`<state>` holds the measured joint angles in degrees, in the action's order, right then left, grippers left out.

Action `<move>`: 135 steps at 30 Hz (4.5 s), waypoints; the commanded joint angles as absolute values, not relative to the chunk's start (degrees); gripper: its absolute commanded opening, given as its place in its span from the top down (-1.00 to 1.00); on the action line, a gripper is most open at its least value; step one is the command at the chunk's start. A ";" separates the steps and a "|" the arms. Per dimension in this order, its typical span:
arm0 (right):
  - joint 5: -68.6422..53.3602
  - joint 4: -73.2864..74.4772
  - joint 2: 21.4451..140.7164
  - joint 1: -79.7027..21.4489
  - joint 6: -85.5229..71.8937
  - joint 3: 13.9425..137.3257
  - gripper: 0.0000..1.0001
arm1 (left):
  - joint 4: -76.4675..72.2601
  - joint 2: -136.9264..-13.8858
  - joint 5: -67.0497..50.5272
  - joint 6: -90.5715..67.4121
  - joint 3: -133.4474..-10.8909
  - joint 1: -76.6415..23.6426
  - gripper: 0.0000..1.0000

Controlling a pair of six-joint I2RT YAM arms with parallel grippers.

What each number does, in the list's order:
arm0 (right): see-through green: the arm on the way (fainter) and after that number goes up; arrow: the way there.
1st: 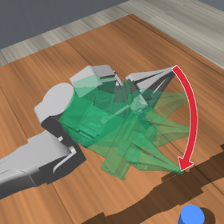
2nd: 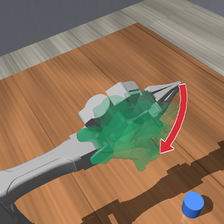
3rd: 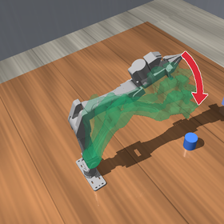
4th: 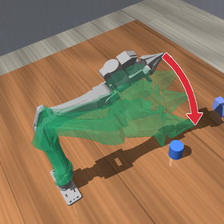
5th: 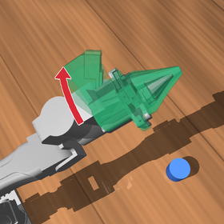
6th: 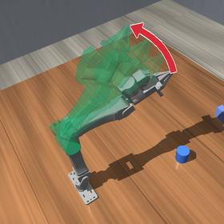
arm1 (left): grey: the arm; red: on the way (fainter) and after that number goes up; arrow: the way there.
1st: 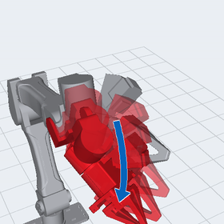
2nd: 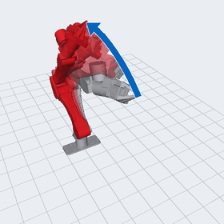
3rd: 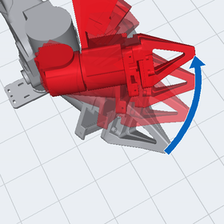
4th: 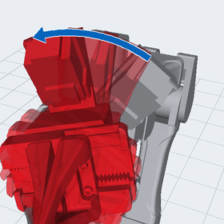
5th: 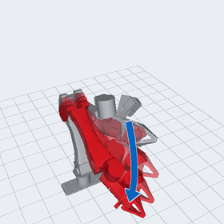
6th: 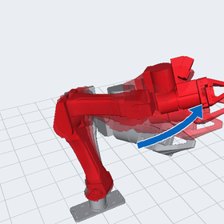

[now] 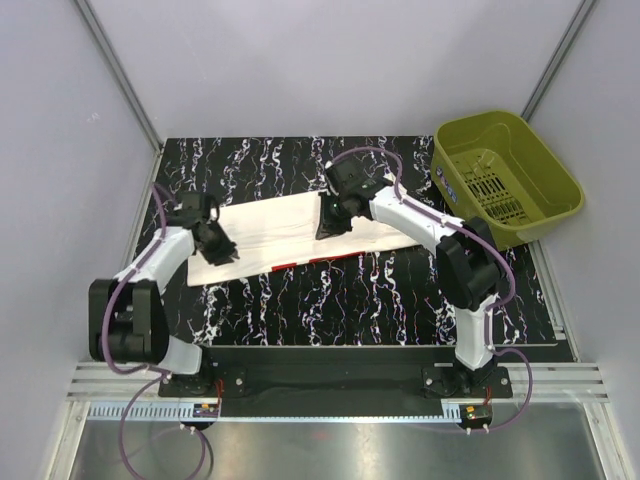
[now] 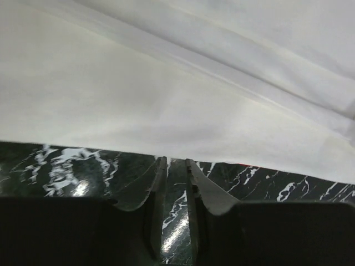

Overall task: Fold and stack the t-shirts
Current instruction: Fold the tshirt

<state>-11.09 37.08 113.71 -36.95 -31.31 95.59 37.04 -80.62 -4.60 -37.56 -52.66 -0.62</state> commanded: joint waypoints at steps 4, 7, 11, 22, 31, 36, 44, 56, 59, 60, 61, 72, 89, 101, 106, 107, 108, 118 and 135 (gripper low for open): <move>-14.06 28.30 114.61 -37.44 -36.04 89.74 0.90 | 27.69 -87.44 -11.95 -38.67 -54.22 -3.34 0.56; -12.75 27.69 116.27 -37.35 -34.90 90.08 0.92 | 27.60 -89.82 -11.78 -38.32 -55.89 -3.34 0.56; -12.22 26.55 120.31 -37.35 -34.10 92.02 0.94 | 27.86 -92.54 -11.16 -37.88 -57.12 -3.34 0.57; -6.07 24.87 125.06 -37.27 -33.49 96.68 0.99 | 30.32 -96.33 -8.44 -37.09 -58.45 -3.34 0.65; -2.20 26.63 130.60 -36.30 -32.26 104.58 1.00 | 31.11 -97.03 -7.38 -37.09 -58.36 -3.34 0.69; -1.06 28.38 136.13 -35.07 -30.67 113.70 0.99 | 31.20 -96.42 -7.29 -36.30 -58.62 -3.34 0.69; -0.70 34.36 136.24 -33.92 -26.99 120.93 0.95 | 33.66 -94.57 -7.47 -32.17 -64.85 -3.34 0.62; -5.09 35.43 119.38 -24.53 -26.19 104.87 0.07 | 24.62 -100.98 -20.92 -34.10 -69.25 -9.57 0.53; -8.76 33.14 117.77 -19.87 -25.14 99.42 -0.06 | 22.86 -104.49 -23.02 -35.94 -70.66 -13.26 0.53; -10.18 33.22 118.12 -18.91 -24.96 99.49 -0.07 | 22.42 -105.02 -23.29 -36.82 -70.93 -14.84 0.54; -11.76 34.01 118.65 -17.42 -24.35 99.75 -0.08 | 22.06 -105.73 -23.73 -37.26 -71.28 -15.46 0.54; -22.76 28.31 120.85 -16.17 -23.20 94.92 -0.17 | 23.29 -107.49 -24.61 -38.50 -74.00 -18.37 0.54; -29.10 23.82 114.96 -16.26 -26.20 82.36 0.03 | 26.19 -104.76 -22.68 -35.95 -73.30 -18.37 0.54; -29.09 24.96 114.26 -16.61 -26.28 80.07 0.29 | 26.11 -104.24 -22.50 -36.03 -72.51 -18.37 0.54; -30.94 23.12 110.75 -18.19 -27.60 75.24 0.28 | 25.75 -104.41 -22.76 -36.47 -72.33 -18.37 0.54; -31.72 22.42 110.57 -18.37 -27.51 74.80 0.26 | 25.40 -104.68 -22.76 -36.74 -72.77 -18.37 0.53; -32.08 22.06 110.83 -18.46 -27.51 74.53 0.25 | 25.05 -104.68 -22.94 -37.00 -73.03 -18.37 0.53; -28.58 27.50 112.50 -15.74 -26.01 85.49 0.26 | 12.31 -109.16 -27.95 -41.04 -77.78 -21.52 0.45; -26.98 24.00 126.56 -12.57 -34.28 101.42 0.73 | 9.58 -120.41 -26.45 -45.00 -83.50 -25.31 0.64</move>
